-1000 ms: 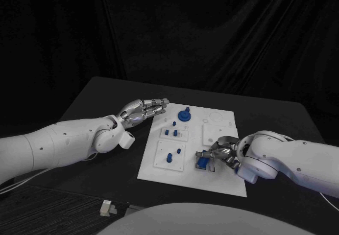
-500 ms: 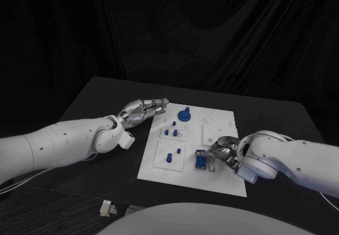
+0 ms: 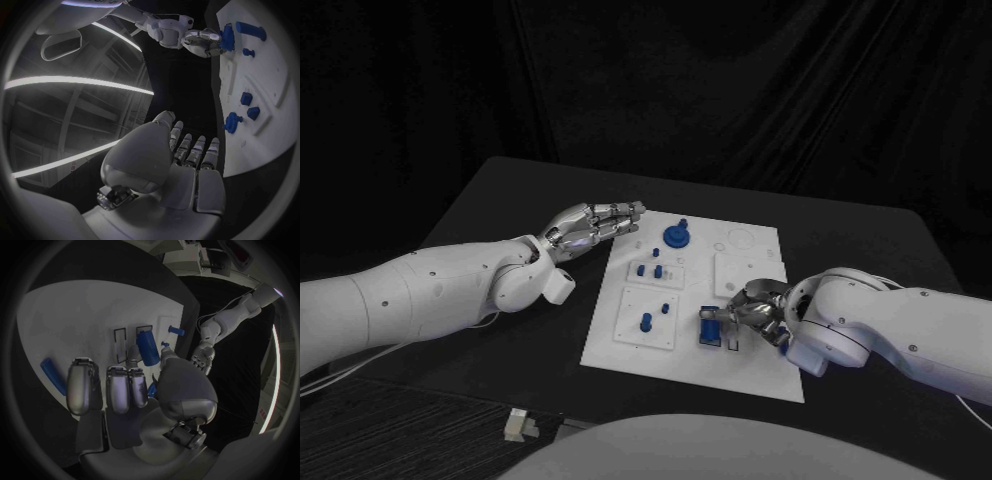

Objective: Assemble the parts on the task board

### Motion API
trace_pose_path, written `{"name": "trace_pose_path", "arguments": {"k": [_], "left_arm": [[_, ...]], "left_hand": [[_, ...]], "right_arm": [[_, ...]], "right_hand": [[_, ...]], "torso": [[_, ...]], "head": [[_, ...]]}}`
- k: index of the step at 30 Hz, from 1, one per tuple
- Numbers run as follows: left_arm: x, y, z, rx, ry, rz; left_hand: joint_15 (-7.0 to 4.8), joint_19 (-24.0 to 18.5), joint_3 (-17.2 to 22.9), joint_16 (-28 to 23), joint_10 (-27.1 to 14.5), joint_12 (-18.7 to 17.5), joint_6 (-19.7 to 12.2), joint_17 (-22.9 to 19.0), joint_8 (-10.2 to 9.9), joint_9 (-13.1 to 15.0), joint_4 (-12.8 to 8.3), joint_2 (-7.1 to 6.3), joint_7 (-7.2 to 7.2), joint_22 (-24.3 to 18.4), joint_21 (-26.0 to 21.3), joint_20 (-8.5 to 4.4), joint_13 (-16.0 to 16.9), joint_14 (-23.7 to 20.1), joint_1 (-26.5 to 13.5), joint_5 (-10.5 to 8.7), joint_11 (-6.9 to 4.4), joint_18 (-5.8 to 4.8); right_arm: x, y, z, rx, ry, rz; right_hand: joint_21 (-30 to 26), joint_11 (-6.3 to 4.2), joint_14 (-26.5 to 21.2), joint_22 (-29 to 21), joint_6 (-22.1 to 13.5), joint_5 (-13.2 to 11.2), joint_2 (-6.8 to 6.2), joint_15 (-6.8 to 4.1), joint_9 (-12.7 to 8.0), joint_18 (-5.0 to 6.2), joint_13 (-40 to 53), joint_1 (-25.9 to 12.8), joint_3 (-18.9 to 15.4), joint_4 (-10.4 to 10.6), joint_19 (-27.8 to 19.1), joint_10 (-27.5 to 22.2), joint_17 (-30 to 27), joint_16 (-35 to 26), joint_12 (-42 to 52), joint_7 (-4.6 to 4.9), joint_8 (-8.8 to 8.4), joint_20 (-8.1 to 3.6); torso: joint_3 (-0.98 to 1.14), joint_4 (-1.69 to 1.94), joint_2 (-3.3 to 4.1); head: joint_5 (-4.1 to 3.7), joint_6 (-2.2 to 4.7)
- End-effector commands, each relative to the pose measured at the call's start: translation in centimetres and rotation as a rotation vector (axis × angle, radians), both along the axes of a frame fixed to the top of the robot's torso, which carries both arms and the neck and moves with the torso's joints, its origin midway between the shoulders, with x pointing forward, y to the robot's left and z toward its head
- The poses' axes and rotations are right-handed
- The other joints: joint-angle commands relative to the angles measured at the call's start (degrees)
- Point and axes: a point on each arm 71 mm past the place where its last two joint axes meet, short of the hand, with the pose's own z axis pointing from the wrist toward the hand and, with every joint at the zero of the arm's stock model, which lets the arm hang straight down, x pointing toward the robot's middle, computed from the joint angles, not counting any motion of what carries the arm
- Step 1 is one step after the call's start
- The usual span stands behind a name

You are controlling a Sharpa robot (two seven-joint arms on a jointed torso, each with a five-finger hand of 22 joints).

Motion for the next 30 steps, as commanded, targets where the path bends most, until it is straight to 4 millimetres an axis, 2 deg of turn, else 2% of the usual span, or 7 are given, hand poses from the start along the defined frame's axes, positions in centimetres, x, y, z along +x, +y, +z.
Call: {"name": "trace_pose_path", "arguments": {"k": [1, 12, 16, 21, 25, 27, 30], "left_arm": [[-0.1, -0.1, 0.3, -0.038, -0.019, -0.004], [-0.1, 0.0, 0.3, -0.037, -0.022, 0.0], [-0.1, 0.0, 0.3, -0.038, -0.021, -0.002], [-0.1, 0.0, 0.3, -0.038, -0.021, -0.002], [-0.1, 0.1, 0.3, -0.037, -0.021, 0.0], [-0.1, 0.1, 0.3, -0.037, -0.021, 0.0], [-0.1, 0.1, 0.3, -0.038, -0.021, -0.001]], "left_hand": [[0.35, 0.26, 0.5, 0.39, -0.06, 0.08, 0.13, 0.07, 0.22, 0.06, -0.09, -0.2, 0.46, -0.05, -0.08, 0.16, -0.03, 0.03, -0.05, 0.38, 0.44, -0.86], [0.34, 0.31, 0.64, 0.42, -0.04, 0.13, 0.29, 0.07, 0.25, 0.08, -0.17, -0.24, 0.49, -0.02, -0.06, 0.15, -0.02, 0.05, -0.03, 0.44, 0.43, -0.85], [0.34, 0.31, 0.71, 0.45, -0.03, 0.14, 0.27, 0.08, 0.25, 0.07, -0.2, -0.26, 0.5, -0.02, -0.06, 0.14, -0.02, 0.07, -0.03, 0.45, 0.43, -0.85], [0.34, 0.31, 0.74, 0.45, -0.03, 0.14, 0.26, 0.08, 0.25, 0.07, -0.21, -0.26, 0.5, -0.02, -0.06, 0.14, -0.01, 0.08, -0.03, 0.46, 0.43, -0.84], [0.34, 0.31, 0.74, 0.45, -0.03, 0.14, 0.26, 0.08, 0.25, 0.07, -0.21, -0.26, 0.5, -0.02, -0.06, 0.14, -0.01, 0.08, -0.03, 0.46, 0.43, -0.84], [0.34, 0.34, 0.87, 0.46, 0.01, 0.22, 0.33, 0.08, 0.27, 0.08, -0.26, -0.29, 0.53, 0.0, -0.05, 0.14, 0.0, 0.07, -0.03, 0.47, 0.48, -0.83], [0.34, 0.34, 0.87, 0.46, 0.01, 0.22, 0.33, 0.08, 0.27, 0.08, -0.26, -0.29, 0.53, 0.0, -0.05, 0.14, 0.0, 0.07, -0.03, 0.47, 0.48, -0.83]], "right_arm": [[-0.4, -0.5, 0.3, 0.011, -0.081, 0.004], [0.8, -1.5, 7.0, 0.144, -0.584, 0.112], [0.7, -1.4, 7.6, 0.172, -0.697, 0.161], [0.2, -1.4, 6.6, 0.163, -0.745, 0.234], [-0.5, -1.3, 5.3, 0.121, -0.769, 0.321], [-1.0, -1.2, 4.6, 0.088, -0.789, 0.371], [-1.7, -1.1, 3.7, 0.038, -0.829, 0.435]], "right_hand": [[0.08, 0.51, 5.21, 11.58, 0.18, -0.44, -0.34, 0.44, -0.1, 0.31, 15.09, -0.76, -0.65, 0.23, 1.3, 6.1, 11.63, -0.02, 0.14, 0.32, 0.36, 0.47], [3.06, 0.68, 5.68, 12.61, -1.54, 0.37, -1.62, 0.61, -0.3, -0.43, 15.09, 3.39, -0.55, 0.51, 2.72, 6.1, 13.93, 1.14, 0.14, 0.54, 1.42, 0.59], [3.37, 0.57, 5.7, 12.71, -2.67, 0.37, -1.71, 0.55, -0.55, -0.49, 15.09, 6.64, 0.13, 0.52, 2.83, 6.1, 14.06, 1.21, 0.14, 0.69, 2.06, 0.6], [3.13, 0.4, 5.69, 12.62, -6.18, 1.73, -1.21, 0.42, -1.56, -0.43, 15.09, 11.58, 0.81, -0.13, 2.65, 6.1, 14.02, 1.2, 0.14, 1.05, 2.21, 0.48], [2.66, 0.79, 5.54, 12.46, -13.78, 6.33, -1.44, 0.7, -8.68, -0.34, 15.09, 17.17, 0.82, -1.87, 2.34, 6.1, 13.38, 0.91, 0.14, 1.86, -3.78, 0.64], [2.05, 0.74, 5.4, 12.26, -16.98, 6.54, -1.89, 0.71, -11.6, -0.17, 15.09, 18.88, 0.71, -2.55, 2.02, 6.1, 12.75, 0.62, 0.14, 1.74, -6.33, 0.67], [1.37, 0.68, 5.21, 12.04, -19.21, 5.17, -3.33, 0.57, -15.33, -0.03, 15.09, 19.97, 0.38, -1.76, 1.69, 6.1, 11.92, 0.22, 0.14, 1.67, -7.98, 0.64]], "torso": [[-0.01, -0.01, 0.0], [-0.01, 0.04, -0.01], [-0.01, 0.03, -0.01], [-0.02, -0.01, -0.03], [0.0, -0.06, 0.04], [0.01, -0.04, 0.01], [0.0, 0.04, 0.03]], "head": [[0.29, 0.0], [0.03, 0.0], [0.13, 0.0], [0.36, 0.0], [0.41, 0.0], [0.35, 0.0], [0.22, 0.0]]}}
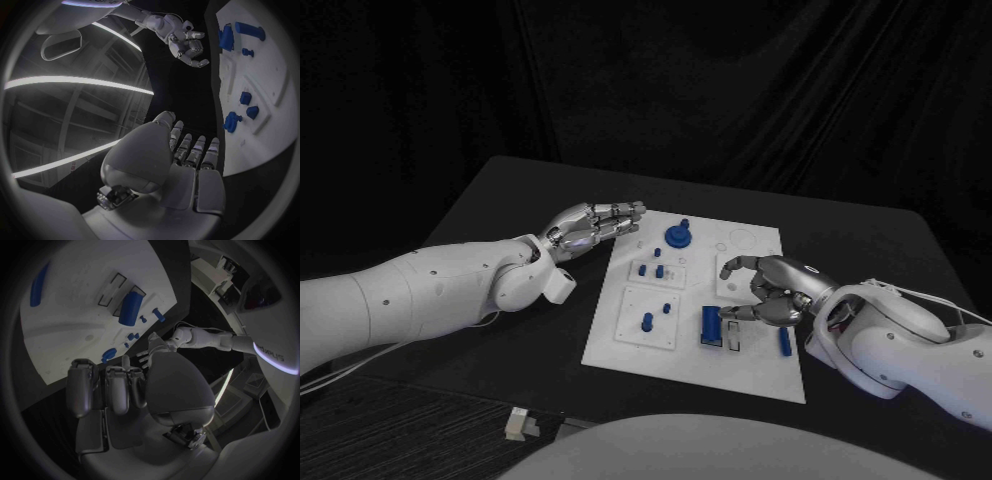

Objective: Assemble the parts on the task board

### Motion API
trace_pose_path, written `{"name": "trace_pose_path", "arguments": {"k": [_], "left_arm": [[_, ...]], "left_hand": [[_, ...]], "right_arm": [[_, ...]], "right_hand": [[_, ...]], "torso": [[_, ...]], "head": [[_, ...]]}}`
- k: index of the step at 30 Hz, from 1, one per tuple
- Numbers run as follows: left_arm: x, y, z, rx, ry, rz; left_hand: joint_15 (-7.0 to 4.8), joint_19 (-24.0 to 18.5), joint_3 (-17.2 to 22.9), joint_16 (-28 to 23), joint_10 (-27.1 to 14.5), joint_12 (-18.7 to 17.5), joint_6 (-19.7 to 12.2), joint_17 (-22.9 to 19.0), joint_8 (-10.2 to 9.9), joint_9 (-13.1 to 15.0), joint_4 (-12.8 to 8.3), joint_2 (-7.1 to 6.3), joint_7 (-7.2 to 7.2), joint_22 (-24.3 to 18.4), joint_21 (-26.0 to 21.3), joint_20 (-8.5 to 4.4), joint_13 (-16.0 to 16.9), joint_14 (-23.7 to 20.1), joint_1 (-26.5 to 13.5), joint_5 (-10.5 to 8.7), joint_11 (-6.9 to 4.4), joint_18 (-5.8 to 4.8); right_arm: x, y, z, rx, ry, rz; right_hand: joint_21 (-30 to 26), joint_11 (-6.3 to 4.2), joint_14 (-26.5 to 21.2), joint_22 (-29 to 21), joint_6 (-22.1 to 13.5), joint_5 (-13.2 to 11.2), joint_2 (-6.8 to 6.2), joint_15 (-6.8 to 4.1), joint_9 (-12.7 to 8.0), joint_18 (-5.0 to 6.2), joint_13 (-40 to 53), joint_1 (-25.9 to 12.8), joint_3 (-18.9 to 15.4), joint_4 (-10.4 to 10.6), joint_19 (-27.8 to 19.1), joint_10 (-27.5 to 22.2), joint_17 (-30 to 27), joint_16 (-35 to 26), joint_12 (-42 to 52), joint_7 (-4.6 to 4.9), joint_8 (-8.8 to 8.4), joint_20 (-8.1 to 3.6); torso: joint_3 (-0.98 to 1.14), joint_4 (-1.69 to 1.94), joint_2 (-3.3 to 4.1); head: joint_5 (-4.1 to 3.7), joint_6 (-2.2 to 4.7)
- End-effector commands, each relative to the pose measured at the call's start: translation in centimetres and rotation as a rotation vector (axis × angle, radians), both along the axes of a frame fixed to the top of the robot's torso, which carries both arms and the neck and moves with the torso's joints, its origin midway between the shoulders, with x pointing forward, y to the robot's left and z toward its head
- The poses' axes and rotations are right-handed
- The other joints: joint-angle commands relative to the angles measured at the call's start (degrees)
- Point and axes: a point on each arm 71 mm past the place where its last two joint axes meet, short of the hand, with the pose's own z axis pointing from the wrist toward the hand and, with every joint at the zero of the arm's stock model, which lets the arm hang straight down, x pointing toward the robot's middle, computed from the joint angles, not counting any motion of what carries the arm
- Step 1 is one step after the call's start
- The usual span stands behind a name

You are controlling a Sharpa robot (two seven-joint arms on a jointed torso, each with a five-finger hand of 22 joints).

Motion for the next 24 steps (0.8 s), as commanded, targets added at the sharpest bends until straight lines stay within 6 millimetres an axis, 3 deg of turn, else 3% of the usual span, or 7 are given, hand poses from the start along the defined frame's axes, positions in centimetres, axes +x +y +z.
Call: {"name": "trace_pose_path", "arguments": {"k": [1, 2, 9, 14, 19, 20, 24], "left_arm": [[-0.1, -0.1, 0.3, -0.039, -0.022, -0.004], [-0.1, -0.1, 0.3, -0.039, -0.022, -0.004], [-0.1, -0.1, 0.2, -0.039, -0.021, -0.004], [-0.1, -0.2, 0.2, -0.041, -0.019, -0.007], [-0.1, -0.2, 0.2, -0.041, -0.018, -0.009], [-0.1, -0.2, 0.2, -0.041, -0.017, -0.008], [-0.1, -0.2, 0.2, -0.041, -0.016, -0.009]], "left_hand": [[0.35, 0.34, 0.32, 0.24, 0.01, 0.22, 0.13, 0.1, 0.27, 0.09, -0.02, -0.29, 0.33, -0.01, -0.05, 0.14, 0.0, 0.07, -0.03, 0.24, 0.48, -0.83], [0.35, 0.34, 0.32, 0.24, 0.01, 0.22, 0.13, 0.1, 0.27, 0.09, -0.02, -0.29, 0.33, -0.01, -0.05, 0.14, 0.0, 0.07, -0.03, 0.24, 0.48, -0.83], [0.35, 0.34, 0.45, 0.25, 0.0, 0.2, 0.09, 0.09, 0.26, 0.08, -0.06, -0.31, 0.34, -0.03, -0.06, 0.14, -0.01, 0.06, -0.04, 0.26, 0.54, -0.82], [0.34, 0.32, 0.51, 0.24, -0.01, 0.17, -0.04, 0.09, 0.25, 0.07, -0.09, -0.32, 0.35, -0.07, -0.07, 0.14, -0.01, 0.04, -0.05, 0.26, 0.57, -0.82], [0.34, 0.32, 0.51, 0.24, -0.01, 0.17, -0.04, 0.09, 0.25, 0.07, -0.09, -0.32, 0.35, -0.07, -0.07, 0.14, -0.01, 0.04, -0.05, 0.26, 0.57, -0.82], [0.34, 0.31, 0.56, 0.23, -0.01, 0.18, -0.05, 0.09, 0.24, 0.07, -0.1, -0.32, 0.35, -0.08, -0.07, 0.14, -0.01, 0.02, -0.05, 0.26, 0.59, -0.82], [0.33, 0.29, 0.66, 0.21, 0.0, 0.2, -0.08, 0.08, 0.23, 0.06, -0.14, -0.33, 0.36, -0.11, -0.08, 0.13, -0.01, -0.02, -0.05, 0.27, 0.64, -0.82]], "right_arm": [[-0.8, 0.6, -0.3, -0.107, -0.183, 0.128], [-1.0, 0.6, -0.5, -0.12, -0.197, 0.136], [-2.0, 0.8, -1.8, -0.173, -0.228, 0.155], [-2.4, 1.1, -2.5, -0.191, -0.227, 0.161], [-2.5, 1.4, -2.8, -0.196, -0.226, 0.162], [-2.5, 1.5, -2.9, -0.197, -0.227, 0.16], [-2.4, 1.6, -3.0, -0.201, -0.225, 0.153]], "right_hand": [[-0.4, 0.26, 5.22, 12.03, -0.92, -2.08, -2.45, 0.23, -2.9, 0.01, 15.1, 0.89, -0.06, 2.17, 1.66, 6.11, 11.72, -0.34, 0.14, 0.02, -0.39, 0.18], [-0.43, 0.26, 5.21, 12.03, -0.88, -2.78, -3.33, 0.22, -3.7, 0.01, 15.1, 1.1, 0.07, 3.1, 1.67, 6.11, 11.65, -0.37, 0.14, 0.01, -0.14, 0.18], [-0.72, 0.56, 5.14, 11.95, -1.6, -4.47, -6.53, 0.43, -5.31, 0.05, 15.1, -0.24, -0.99, 3.46, 1.59, 6.11, 11.31, -0.54, 0.14, 0.43, 0.95, 0.3], [-1.13, 0.71, 5.09, 11.82, -2.04, -4.97, -7.44, 0.56, -5.66, 0.14, 15.1, -0.72, -1.6, 3.51, 1.42, 6.11, 11.11, -0.64, 0.14, 0.59, 1.75, 0.4], [-1.45, 0.84, 5.05, 11.73, -2.09, -4.78, -6.73, 0.65, -5.7, 0.21, 15.1, -0.54, -1.14, 3.45, 1.3, 6.11, 10.9, -0.75, 0.14, 0.71, 3.01, 0.51], [-1.62, 0.86, 5.04, 11.68, -2.13, -3.1, -5.56, 0.77, -5.7, 0.25, 15.1, 0.07, -0.22, 3.31, 1.25, 6.11, 10.87, -0.77, 0.14, 0.79, 4.33, 0.58], [-1.99, 0.95, 5.0, 11.59, -2.7, 0.57, -3.83, 0.79, -5.82, 0.32, 15.1, 0.92, 0.86, 3.12, 1.15, 6.11, 10.65, -0.88, 0.14, 0.82, 7.1, 0.68]], "torso": [[0.0, -0.03, 0.03], [-0.01, -0.04, 0.05], [0.01, -0.03, 0.02], [0.01, 0.0, 0.0], [0.0, 0.0, 0.01], [-0.01, 0.0, 0.01], [0.0, 0.0, -0.01]], "head": [[-0.02, 0.0], [-0.05, 0.0], [-0.18, 0.0], [-0.18, 0.0], [-0.23, 0.0], [-0.24, 0.0], [-0.17, 0.0]]}}
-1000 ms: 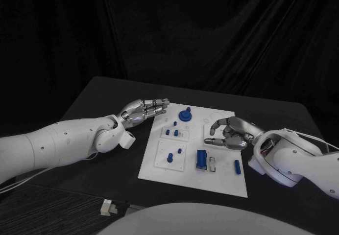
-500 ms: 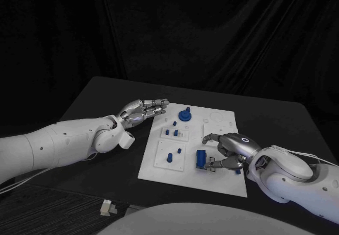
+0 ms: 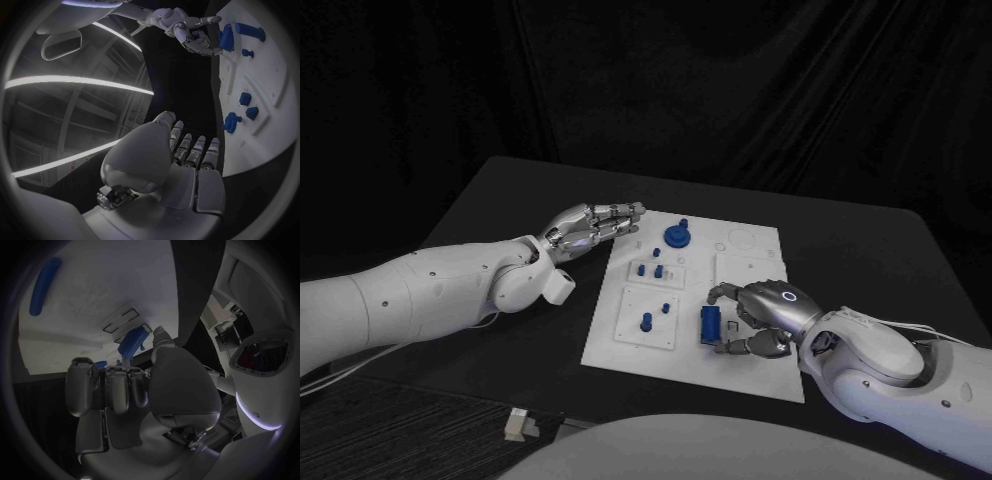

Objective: Assemble the parts on the task board

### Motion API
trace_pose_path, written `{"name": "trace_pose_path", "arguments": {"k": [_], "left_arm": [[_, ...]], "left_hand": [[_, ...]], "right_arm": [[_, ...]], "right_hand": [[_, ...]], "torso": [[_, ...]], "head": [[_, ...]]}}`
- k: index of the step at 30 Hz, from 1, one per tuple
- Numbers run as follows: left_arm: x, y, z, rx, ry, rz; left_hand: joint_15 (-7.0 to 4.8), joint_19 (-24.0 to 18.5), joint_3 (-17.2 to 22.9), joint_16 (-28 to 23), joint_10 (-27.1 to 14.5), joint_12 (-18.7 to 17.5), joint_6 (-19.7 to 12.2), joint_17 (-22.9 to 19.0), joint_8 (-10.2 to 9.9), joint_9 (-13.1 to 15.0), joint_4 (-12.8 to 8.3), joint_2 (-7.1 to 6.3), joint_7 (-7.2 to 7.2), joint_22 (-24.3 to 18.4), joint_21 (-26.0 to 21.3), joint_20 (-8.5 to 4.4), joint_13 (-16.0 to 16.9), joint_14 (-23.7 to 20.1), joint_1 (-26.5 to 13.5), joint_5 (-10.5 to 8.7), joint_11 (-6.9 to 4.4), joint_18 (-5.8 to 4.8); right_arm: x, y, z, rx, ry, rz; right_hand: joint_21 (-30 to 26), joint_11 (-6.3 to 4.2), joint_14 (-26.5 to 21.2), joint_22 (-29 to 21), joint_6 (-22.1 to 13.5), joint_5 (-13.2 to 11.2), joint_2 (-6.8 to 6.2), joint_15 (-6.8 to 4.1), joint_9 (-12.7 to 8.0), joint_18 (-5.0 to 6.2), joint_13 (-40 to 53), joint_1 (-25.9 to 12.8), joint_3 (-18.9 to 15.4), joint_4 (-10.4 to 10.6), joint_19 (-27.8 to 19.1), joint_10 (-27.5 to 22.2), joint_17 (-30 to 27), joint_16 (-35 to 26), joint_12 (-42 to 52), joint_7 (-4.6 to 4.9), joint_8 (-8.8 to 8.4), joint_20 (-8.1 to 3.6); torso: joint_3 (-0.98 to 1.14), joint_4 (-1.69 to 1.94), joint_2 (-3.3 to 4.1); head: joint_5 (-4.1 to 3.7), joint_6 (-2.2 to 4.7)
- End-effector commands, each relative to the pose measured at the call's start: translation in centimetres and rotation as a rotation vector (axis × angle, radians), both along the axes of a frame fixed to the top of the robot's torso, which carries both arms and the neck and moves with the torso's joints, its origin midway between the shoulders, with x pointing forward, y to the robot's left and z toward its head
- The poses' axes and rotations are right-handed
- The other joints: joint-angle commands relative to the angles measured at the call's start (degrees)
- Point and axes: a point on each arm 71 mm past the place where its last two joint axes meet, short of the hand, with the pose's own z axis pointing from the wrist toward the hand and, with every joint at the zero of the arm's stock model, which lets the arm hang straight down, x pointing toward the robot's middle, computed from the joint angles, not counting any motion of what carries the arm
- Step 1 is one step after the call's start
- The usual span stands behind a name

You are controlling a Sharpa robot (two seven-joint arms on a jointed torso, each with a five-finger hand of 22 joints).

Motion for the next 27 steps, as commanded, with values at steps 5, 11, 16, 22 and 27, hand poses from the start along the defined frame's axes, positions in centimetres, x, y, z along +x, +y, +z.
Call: {"name": "trace_pose_path", "arguments": {"k": [5, 11, 16, 22, 27], "left_arm": [[-0.09, -0.12, 0.23, -0.04, -0.018, -0.007], [-0.11, -0.14, 0.21, -0.04, -0.016, -0.009], [-0.12, -0.12, 0.2, -0.039, -0.015, -0.009], [-0.12, -0.16, 0.17, -0.04, -0.013, -0.011], [-0.12, -0.21, 0.14, -0.04, -0.012, -0.013]], "left_hand": [[0.33, 0.29, 0.34, 0.21, 0.02, 0.2, -0.08, 0.04, 0.23, 0.07, -0.14, -0.33, 0.36, -0.05, -0.08, 0.14, -0.01, -0.02, -0.05, 0.27, 0.24, -0.82], [0.31, 0.28, 0.55, 0.2, 0.02, 0.22, -0.14, 0.03, 0.21, 0.06, -0.2, -0.34, 0.39, -0.08, -0.09, 0.14, -0.01, -0.07, -0.07, 0.28, 0.34, -0.82], [0.31, 0.28, 0.55, 0.2, 0.02, 0.22, -0.14, 0.03, 0.21, 0.06, -0.2, -0.34, 0.39, -0.08, -0.09, 0.14, -0.01, -0.07, -0.07, 0.28, 0.34, -0.82], [0.31, 0.28, 0.55, 0.2, 0.02, 0.22, -0.14, 0.03, 0.21, 0.06, -0.2, -0.34, 0.39, -0.08, -0.09, 0.14, -0.01, -0.07, -0.07, 0.28, 0.34, -0.82], [0.31, 0.28, 0.75, 0.22, 0.01, 0.22, -0.22, 0.03, 0.2, 0.05, -0.27, -0.36, 0.41, -0.09, -0.09, 0.14, -0.01, -0.08, -0.08, 0.29, 0.43, -0.82]], "right_arm": [[0.24, 0.13, -0.2, -0.019, -0.034, -0.032], [0.4, 0.26, -0.43, -0.026, -0.031, -0.039], [0.41, 0.3, -0.67, -0.039, -0.021, -0.043], [0.34, 0.36, -0.84, -0.041, -0.016, -0.043], [0.31, 0.41, -0.85, -0.037, -0.018, -0.041]], "right_hand": [[-1.32, 0.47, 4.84, 11.31, -1.59, 5.06, 2.22, 0.56, -0.46, 0.53, 15.06, 1.08, 0.86, -0.34, 0.77, 5.9, 9.76, -0.84, 0.14, 0.19, 3.26, 0.37], [-2.08, 0.52, 4.72, 11.11, -2.1, 9.3, 3.56, 0.59, -1.09, 0.68, 15.06, 1.7, 0.87, -0.82, 0.53, 5.9, 9.2, -1.13, 0.14, 0.22, 6.03, 0.43], [-2.33, 0.52, 4.69, 11.05, -2.2, 10.32, 3.76, 0.59, -1.3, 0.73, 15.06, 1.89, 0.8, -1.01, 0.45, 5.9, 9.05, -1.21, 0.14, 0.21, 6.75, 0.43], [-2.39, 0.36, 4.72, 11.07, -1.84, 13.87, 4.26, 0.51, -1.5, 0.73, 15.06, 2.67, 0.63, -1.94, 0.52, 5.9, 9.12, -1.17, 0.14, 0.06, 9.63, 0.35], [-2.29, 0.26, 4.76, 11.14, -1.22, 15.79, 4.49, 0.39, -1.37, 0.69, 15.06, 2.53, 0.38, -2.12, 0.64, 5.9, 9.29, -1.09, 0.14, -0.11, 11.86, 0.28]], "torso": [[0.0, 0.03, -0.01], [0.0, 0.02, -0.01], [-0.01, 0.03, -0.01], [0.0, 0.02, -0.01], [0.0, 0.01, -0.01]], "head": [[0.07, 0.0], [0.1, 0.0], [-0.01, 0.0], [-0.06, 0.0], [-0.06, 0.0]]}}
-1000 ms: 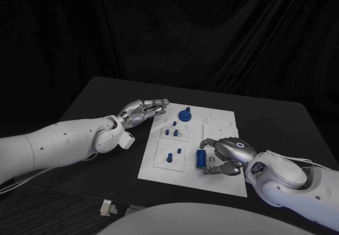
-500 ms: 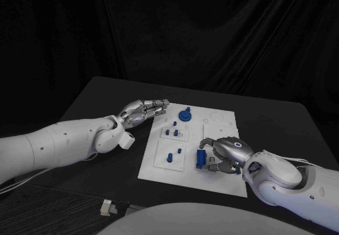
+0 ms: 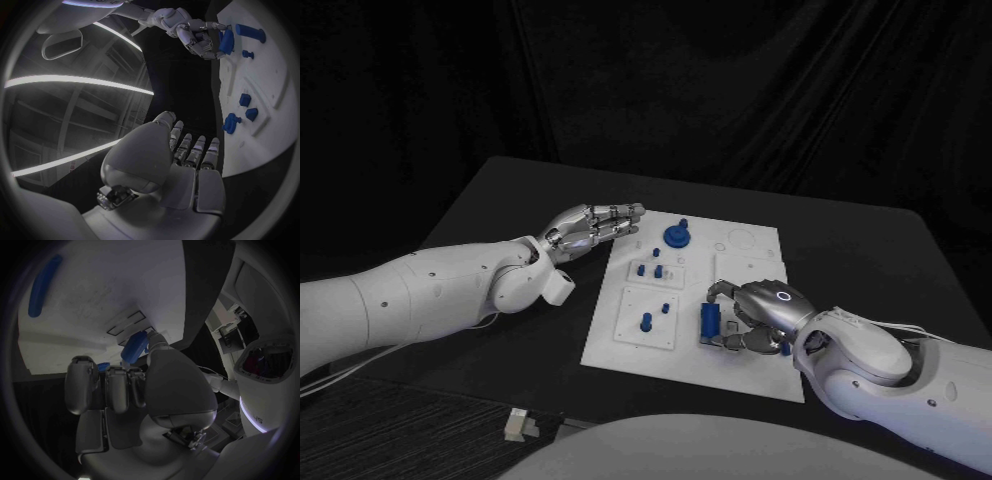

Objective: Assemble the parts on the task board

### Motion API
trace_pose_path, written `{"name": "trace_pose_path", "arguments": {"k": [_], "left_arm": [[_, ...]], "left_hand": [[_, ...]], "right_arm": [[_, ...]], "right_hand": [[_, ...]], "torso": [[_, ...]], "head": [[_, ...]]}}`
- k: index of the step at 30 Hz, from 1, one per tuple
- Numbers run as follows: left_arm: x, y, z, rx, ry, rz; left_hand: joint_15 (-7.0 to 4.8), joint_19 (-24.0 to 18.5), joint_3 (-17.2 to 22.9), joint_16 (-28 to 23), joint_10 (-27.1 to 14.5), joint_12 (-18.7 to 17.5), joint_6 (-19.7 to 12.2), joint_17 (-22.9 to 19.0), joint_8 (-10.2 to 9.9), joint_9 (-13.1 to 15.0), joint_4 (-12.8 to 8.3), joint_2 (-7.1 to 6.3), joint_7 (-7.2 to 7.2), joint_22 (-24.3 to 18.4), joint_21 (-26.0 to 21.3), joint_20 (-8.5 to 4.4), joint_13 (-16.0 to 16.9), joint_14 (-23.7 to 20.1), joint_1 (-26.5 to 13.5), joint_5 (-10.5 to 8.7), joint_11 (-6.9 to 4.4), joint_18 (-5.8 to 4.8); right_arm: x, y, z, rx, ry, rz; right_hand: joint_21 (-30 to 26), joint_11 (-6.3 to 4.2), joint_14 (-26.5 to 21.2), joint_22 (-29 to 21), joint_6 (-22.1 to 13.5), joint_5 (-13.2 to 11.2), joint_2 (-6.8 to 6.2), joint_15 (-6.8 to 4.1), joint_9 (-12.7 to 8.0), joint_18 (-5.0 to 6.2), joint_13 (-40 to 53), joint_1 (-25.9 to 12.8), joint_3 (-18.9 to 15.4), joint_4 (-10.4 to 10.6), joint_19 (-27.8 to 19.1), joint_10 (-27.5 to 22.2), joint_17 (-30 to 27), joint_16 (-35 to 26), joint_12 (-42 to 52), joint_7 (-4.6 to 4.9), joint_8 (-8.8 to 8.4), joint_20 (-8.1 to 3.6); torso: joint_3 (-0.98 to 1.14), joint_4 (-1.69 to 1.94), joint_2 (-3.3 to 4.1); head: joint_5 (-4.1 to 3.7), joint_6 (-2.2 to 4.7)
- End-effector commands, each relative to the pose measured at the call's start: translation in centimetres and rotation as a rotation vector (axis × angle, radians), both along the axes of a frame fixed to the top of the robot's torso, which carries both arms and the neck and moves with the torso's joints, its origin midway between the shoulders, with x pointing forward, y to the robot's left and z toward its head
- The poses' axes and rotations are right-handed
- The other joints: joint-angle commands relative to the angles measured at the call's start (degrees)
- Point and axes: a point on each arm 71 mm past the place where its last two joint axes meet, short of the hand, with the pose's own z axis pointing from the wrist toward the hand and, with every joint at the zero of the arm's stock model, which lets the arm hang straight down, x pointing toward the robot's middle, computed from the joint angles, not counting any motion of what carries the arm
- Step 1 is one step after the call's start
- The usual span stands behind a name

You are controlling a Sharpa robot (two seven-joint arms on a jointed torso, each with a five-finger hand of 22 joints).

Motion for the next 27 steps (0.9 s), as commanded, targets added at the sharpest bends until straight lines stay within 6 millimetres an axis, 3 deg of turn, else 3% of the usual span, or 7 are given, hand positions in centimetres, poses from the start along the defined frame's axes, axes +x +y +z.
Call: {"name": "trace_pose_path", "arguments": {"k": [1, 5, 7, 12, 18, 24, 27], "left_arm": [[-0.06, -0.2, 0.2, -0.037, -0.015, -0.008], [-0.07, -0.24, 0.18, -0.038, -0.014, -0.01], [-0.08, -0.25, 0.17, -0.039, -0.013, -0.01], [-0.08, -0.24, 0.13, -0.038, -0.012, -0.011], [-0.07, -0.12, 0.07, -0.036, -0.01, -0.009], [-0.08, -0.08, -0.04, -0.035, -0.008, -0.009], [-0.11, -0.1, -0.09, -0.036, -0.007, -0.01]], "left_hand": [[0.31, 0.28, 0.42, 0.22, 0.01, 0.22, -0.11, 0.05, 0.2, 0.05, 0.06, -0.36, 0.29, -0.1, -0.09, 0.14, -0.01, -0.08, -0.08, 0.3, 0.43, -0.82], [0.32, 0.28, 0.6, 0.22, 0.01, 0.23, -0.16, 0.04, 0.18, 0.04, 0.0, -0.36, 0.29, -0.11, -0.1, 0.14, -0.01, -0.1, -0.09, 0.31, 0.5, -0.82], [0.32, 0.28, 0.6, 0.22, 0.01, 0.23, -0.16, 0.04, 0.18, 0.04, 0.0, -0.36, 0.29, -0.11, -0.1, 0.14, -0.01, -0.1, -0.09, 0.31, 0.5, -0.82], [0.32, 0.28, 0.6, 0.22, 0.01, 0.23, -0.16, 0.04, 0.18, 0.04, 0.0, -0.36, 0.29, -0.11, -0.1, 0.14, -0.01, -0.1, -0.09, 0.31, 0.5, -0.82], [0.32, 0.28, 0.6, 0.22, 0.01, 0.23, -0.16, 0.04, 0.18, 0.04, 0.0, -0.36, 0.29, -0.11, -0.1, 0.14, -0.01, -0.1, -0.09, 0.31, 0.5, -0.82], [0.32, 0.28, 0.6, 0.22, 0.01, 0.23, -0.16, 0.04, 0.18, 0.04, 0.0, -0.36, 0.29, -0.11, -0.1, 0.14, -0.01, -0.1, -0.09, 0.31, 0.5, -0.82], [0.36, 0.26, 0.85, 0.25, 0.01, 0.25, -0.24, 0.05, 0.16, 0.03, -0.07, -0.37, 0.3, -0.16, -0.11, 0.14, -0.01, -0.1, -0.12, 0.32, 0.58, -0.81]], "right_arm": [[-0.03, -0.07, -0.13, -0.008, -0.006, -0.015], [-0.05, -0.01, -0.11, -0.003, -0.008, -0.011], [-0.05, 0.02, -0.09, 0.0, -0.01, -0.008], [-0.07, -0.01, 0.01, 0.012, -0.018, -0.005], [-0.2, -0.3, 0.31, 0.034, -0.033, -0.011], [-0.3, -0.64, 0.45, 0.043, -0.033, -0.018], [-0.35, -0.72, 0.44, 0.041, -0.028, -0.018]], "right_hand": [[-0.15, 0.02, 4.62, 11.13, 0.69, 0.97, 0.54, 0.21, 0.32, 0.68, 15.08, -0.22, -0.11, -0.26, 0.68, 6.1, 9.34, -0.17, 0.14, -0.25, 1.33, 0.26], [-0.03, -0.18, 4.66, 11.19, 1.37, 3.28, 0.66, 0.05, 0.85, 0.65, 15.08, -0.38, -0.24, -0.32, 0.8, 6.1, 9.47, -0.1, 0.14, -0.49, 3.82, 0.12], [0.15, -0.33, 4.7, 11.26, 1.71, 5.87, 0.76, -0.11, 1.09, 0.6, 15.08, -0.53, -0.21, -0.26, 0.92, 6.1, 9.59, -0.04, 0.14, -0.68, 5.36, 0.0], [0.51, -0.62, 4.74, 11.39, 3.69, 12.78, 0.88, -0.3, 0.51, 0.51, 15.08, -1.47, 0.21, 0.64, 1.13, 6.1, 9.71, 0.02, 0.14, -0.94, 6.97, -0.23], [0.64, -0.71, 4.73, 11.45, 5.52, 18.35, 1.0, -0.42, -1.55, 0.47, 15.08, -4.6, 0.84, 1.71, 1.24, 6.1, 9.69, 0.01, 0.14, -1.05, 6.26, -0.34], [0.37, -0.77, 4.71, 11.37, 6.01, 20.61, 1.28, -0.46, -2.77, 0.53, 15.08, -6.53, 1.48, 1.76, 1.14, 6.1, 9.57, -0.04, 0.14, -1.08, 5.43, -0.38], [0.19, -0.74, 4.7, 11.32, 5.99, 22.88, 1.37, -0.45, -3.79, 0.56, 15.08, -7.48, 2.37, 1.76, 1.06, 6.1, 9.52, -0.07, 0.14, -1.03, 4.63, -0.37]], "torso": [[0.0, 0.0, 0.0], [0.0, -0.01, 0.01], [0.0, -0.01, 0.02], [0.01, 0.01, 0.04], [0.0, 0.0, 0.01], [0.0, -0.01, -0.01], [0.0, -0.01, 0.0]], "head": [[0.02, 0.0], [0.09, 0.0], [0.09, 0.0], [0.2, 0.0], [0.33, 0.0], [0.24, 0.0], [0.17, 0.0]]}}
